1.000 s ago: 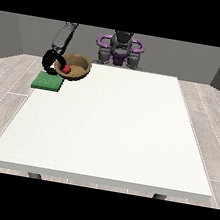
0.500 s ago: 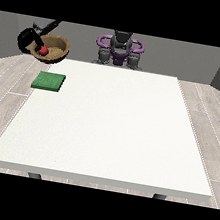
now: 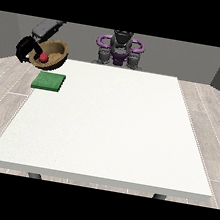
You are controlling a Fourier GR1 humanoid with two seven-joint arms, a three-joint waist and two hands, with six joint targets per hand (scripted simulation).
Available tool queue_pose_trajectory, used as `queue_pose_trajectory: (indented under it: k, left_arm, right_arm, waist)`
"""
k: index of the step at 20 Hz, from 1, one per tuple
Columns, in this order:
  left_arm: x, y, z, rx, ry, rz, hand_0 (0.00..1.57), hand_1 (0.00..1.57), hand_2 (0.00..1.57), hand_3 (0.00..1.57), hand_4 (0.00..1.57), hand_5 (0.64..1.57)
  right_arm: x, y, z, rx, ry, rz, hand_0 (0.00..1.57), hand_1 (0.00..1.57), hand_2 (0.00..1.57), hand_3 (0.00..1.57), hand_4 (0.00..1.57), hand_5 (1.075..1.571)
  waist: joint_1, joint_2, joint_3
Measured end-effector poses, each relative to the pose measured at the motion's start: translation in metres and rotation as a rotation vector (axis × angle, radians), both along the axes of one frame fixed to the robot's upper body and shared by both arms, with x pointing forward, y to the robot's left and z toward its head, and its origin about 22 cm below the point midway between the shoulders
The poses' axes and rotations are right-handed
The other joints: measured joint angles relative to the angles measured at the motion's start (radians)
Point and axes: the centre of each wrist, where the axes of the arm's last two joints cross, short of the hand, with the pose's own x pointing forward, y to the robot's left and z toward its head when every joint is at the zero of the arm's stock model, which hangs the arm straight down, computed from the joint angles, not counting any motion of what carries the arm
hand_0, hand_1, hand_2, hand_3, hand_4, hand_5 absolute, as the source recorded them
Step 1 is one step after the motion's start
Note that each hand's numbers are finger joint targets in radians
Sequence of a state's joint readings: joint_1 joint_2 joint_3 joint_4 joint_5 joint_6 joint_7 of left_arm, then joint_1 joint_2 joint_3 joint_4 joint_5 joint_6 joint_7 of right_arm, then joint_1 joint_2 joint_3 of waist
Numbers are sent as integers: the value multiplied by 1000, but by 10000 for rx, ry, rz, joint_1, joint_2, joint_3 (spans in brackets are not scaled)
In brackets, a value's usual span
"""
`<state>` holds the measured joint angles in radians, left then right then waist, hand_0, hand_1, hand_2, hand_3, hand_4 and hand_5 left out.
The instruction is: Pick the cup and pour the ball into the bowl, then pick the bowl and place it on the pad
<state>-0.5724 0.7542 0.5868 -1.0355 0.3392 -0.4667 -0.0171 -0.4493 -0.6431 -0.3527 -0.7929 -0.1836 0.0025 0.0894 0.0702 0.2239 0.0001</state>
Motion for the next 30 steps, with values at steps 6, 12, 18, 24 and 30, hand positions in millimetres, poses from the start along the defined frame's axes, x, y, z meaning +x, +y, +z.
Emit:
queue_pose_trajectory:
  k: [6,12,18,24,30]
  left_arm:
    - [-4,8,-4,22,-40,85,0,0,0,0,1200,1556]
    - [-7,13,5,98,-222,257,0,0,0,0,1189,1562]
    - [-11,15,3,80,-260,124,0,0,0,0,1190,1562]
    - [-19,31,3,167,-318,377,0,0,0,0,1188,1565]
    - [-19,32,13,238,-479,383,0,0,0,0,1195,1568]
  right_arm:
    - [14,22,-18,546,-99,109,1571,1571,1571,589,1004,1571]
    - [13,10,-16,1123,-137,-540,1571,1571,1571,1155,0,1551]
    - [5,-13,-6,744,-414,-1577,1487,1487,1398,802,0,1544]
    - [20,8,-13,1089,-807,-1646,1443,1443,1376,678,0,1535]
    - [31,17,-9,724,-1175,-1705,641,641,693,1008,0,1469]
  waist:
    - [-34,62,1]
    - [-161,144,3]
    - [-4,198,6]
    - [-27,335,0]
    - [92,581,-1]
